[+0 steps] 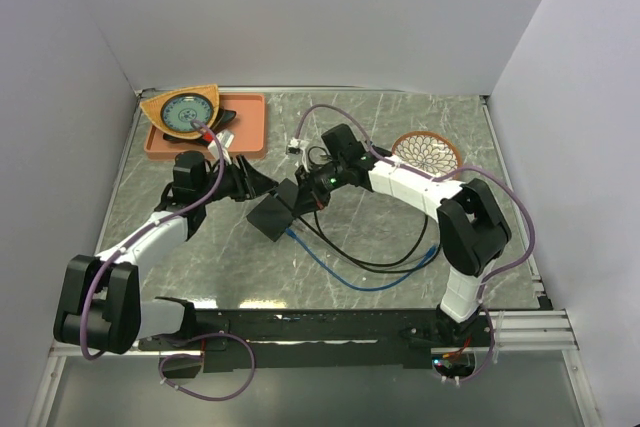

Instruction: Insert the plug into the switch port

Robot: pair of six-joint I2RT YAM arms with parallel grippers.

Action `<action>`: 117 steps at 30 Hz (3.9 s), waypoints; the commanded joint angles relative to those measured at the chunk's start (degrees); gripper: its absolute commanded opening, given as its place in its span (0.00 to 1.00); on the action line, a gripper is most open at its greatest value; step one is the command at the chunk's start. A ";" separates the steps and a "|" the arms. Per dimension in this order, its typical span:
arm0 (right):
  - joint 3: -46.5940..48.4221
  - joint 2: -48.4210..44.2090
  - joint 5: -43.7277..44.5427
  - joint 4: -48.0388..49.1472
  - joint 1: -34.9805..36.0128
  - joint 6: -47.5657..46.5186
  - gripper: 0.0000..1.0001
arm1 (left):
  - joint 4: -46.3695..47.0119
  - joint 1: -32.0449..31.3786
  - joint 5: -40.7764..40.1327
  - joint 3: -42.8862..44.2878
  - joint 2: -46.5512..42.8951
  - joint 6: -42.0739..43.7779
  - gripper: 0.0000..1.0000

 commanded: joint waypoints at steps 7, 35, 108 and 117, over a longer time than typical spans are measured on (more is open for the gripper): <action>0.06 -4.30 -3.13 2.34 -1.55 0.38 0.00 | 1.49 -0.09 -0.63 1.34 -1.61 1.11 0.42; 10.95 -1.76 21.12 1.55 5.39 -0.76 0.68 | -3.43 -0.09 -4.24 4.68 -1.87 -6.27 0.01; 10.25 -2.19 -20.36 4.63 -6.38 6.62 0.00 | 19.95 -2.99 12.29 6.26 -2.22 -8.65 0.48; 10.96 -1.84 -18.34 2.87 -6.03 5.92 0.00 | 18.55 -4.40 12.03 7.93 0.41 -8.21 0.06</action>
